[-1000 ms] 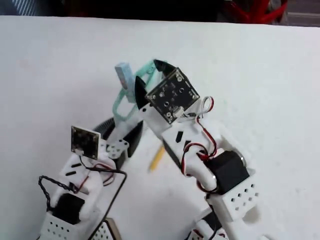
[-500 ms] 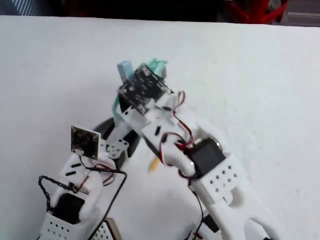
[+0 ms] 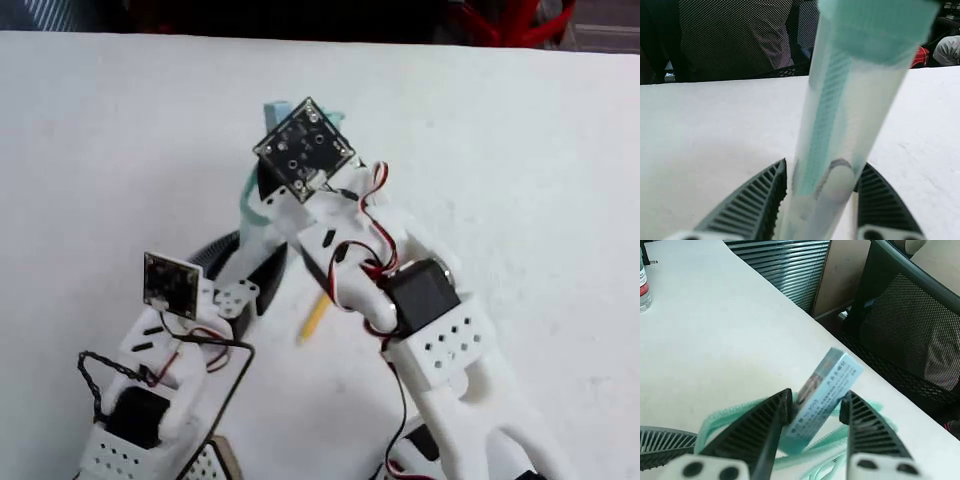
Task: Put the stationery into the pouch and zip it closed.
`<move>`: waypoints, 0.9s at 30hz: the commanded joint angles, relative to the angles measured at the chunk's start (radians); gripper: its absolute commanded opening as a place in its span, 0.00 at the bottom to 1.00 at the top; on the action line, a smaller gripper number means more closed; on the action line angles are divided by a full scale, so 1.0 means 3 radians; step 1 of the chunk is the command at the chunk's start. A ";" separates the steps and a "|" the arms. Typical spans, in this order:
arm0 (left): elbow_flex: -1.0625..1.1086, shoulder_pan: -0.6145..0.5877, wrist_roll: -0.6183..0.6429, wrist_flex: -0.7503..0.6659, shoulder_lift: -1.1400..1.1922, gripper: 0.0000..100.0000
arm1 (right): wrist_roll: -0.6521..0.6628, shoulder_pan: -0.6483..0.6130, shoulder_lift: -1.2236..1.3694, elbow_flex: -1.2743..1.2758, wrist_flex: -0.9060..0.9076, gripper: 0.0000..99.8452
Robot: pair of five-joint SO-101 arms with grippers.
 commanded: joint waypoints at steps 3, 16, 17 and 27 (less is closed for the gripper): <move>-0.0174 0.0008 0.0031 -0.0020 -0.0023 0.22 | 0.0041 -0.0038 -0.0095 -0.0138 0.0120 0.15; -0.0174 0.0008 0.0031 -0.0015 -0.0023 0.22 | 0.0041 -0.0284 -0.0667 -0.0118 0.0202 0.16; -0.0174 0.0008 0.0031 -0.0015 -0.0023 0.22 | 0.0041 -0.0279 -0.0647 -0.0107 0.0202 0.16; -0.0174 0.0008 0.0031 0.0000 -0.0023 0.22 | 0.0046 -0.0269 -0.0325 -0.0194 0.0222 0.15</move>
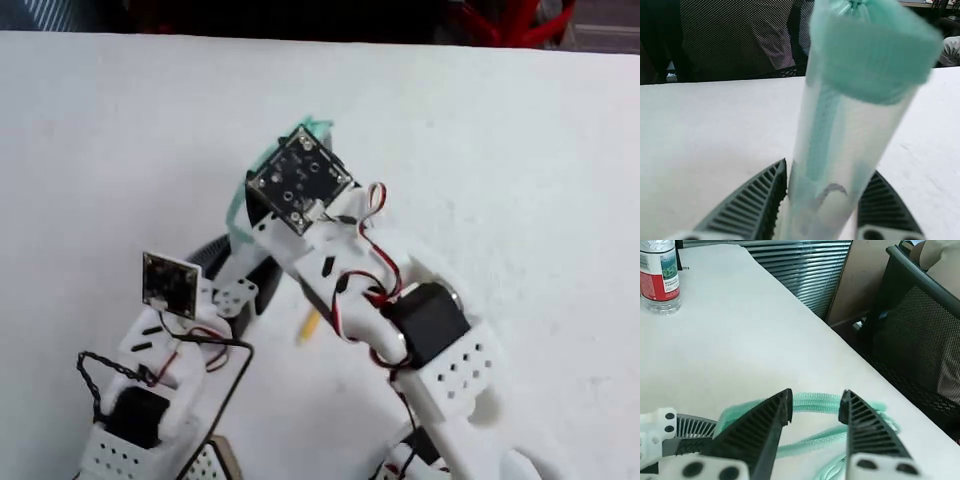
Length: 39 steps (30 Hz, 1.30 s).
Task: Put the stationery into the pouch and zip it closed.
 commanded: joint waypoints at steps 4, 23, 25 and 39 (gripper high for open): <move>-0.0174 0.0023 0.0031 0.0000 -0.0023 0.22 | 0.0041 0.0008 -0.0156 -0.0174 0.0028 0.15; -0.0164 -0.0003 0.0026 -0.0010 -0.0023 0.17 | -0.0624 0.1701 0.0560 0.0348 0.0294 0.16; -0.0159 -0.0003 0.0026 0.0000 -0.0023 0.17 | -0.0634 0.1701 0.0785 0.0353 0.0294 0.16; 0.0000 0.0013 -0.0138 -0.0210 -0.0028 0.17 | -0.2128 0.1184 0.2386 0.0113 0.0345 0.16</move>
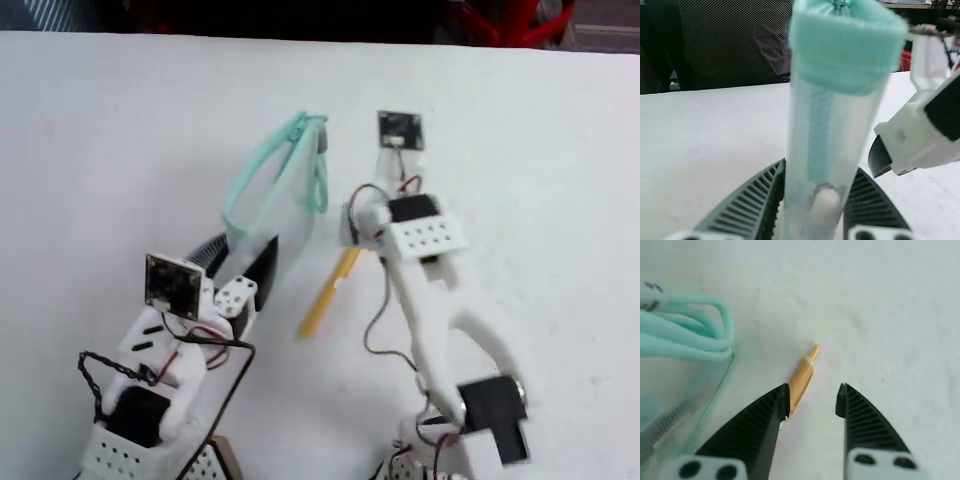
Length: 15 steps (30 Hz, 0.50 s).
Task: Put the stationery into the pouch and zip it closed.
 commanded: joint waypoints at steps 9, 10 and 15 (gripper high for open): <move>-0.0046 0.0003 -0.0031 -0.0097 -0.0028 0.17 | -0.0271 0.0013 0.1051 -0.0609 0.0023 0.16; -0.0046 -0.0003 -0.0031 -0.0097 -0.0028 0.17 | -0.0271 0.0008 0.1133 -0.0639 0.0023 0.16; -0.0046 -0.0003 -0.0031 -0.0092 -0.0028 0.17 | -0.0251 0.0013 0.1373 -0.0834 0.0130 0.15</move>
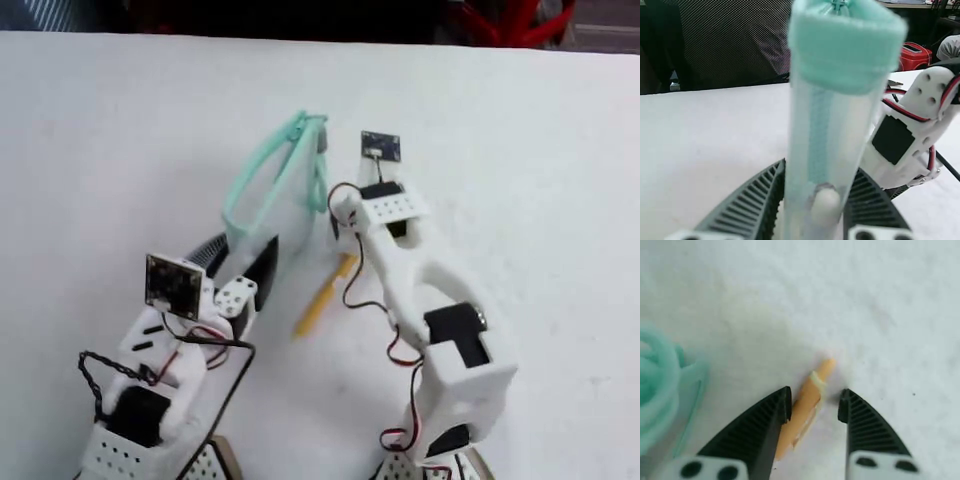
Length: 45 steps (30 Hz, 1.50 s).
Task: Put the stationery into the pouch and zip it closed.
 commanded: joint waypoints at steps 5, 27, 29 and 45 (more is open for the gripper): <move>-0.0041 -0.0003 -0.0026 -0.0092 -0.0028 0.17 | 0.0010 0.0049 0.0084 -0.0261 0.0335 0.05; -0.0031 0.0028 -0.0036 -0.0087 -0.0028 0.17 | -0.0015 0.1031 -0.1281 0.0056 0.0575 0.02; -0.0031 0.0028 -0.0026 -0.0082 -0.0028 0.17 | 0.0005 0.1087 -0.1639 0.0051 0.0575 0.02; -0.0046 0.0028 -0.0015 -0.0087 -0.0028 0.17 | 0.1120 -0.0125 -0.4186 -0.0972 -0.0345 0.02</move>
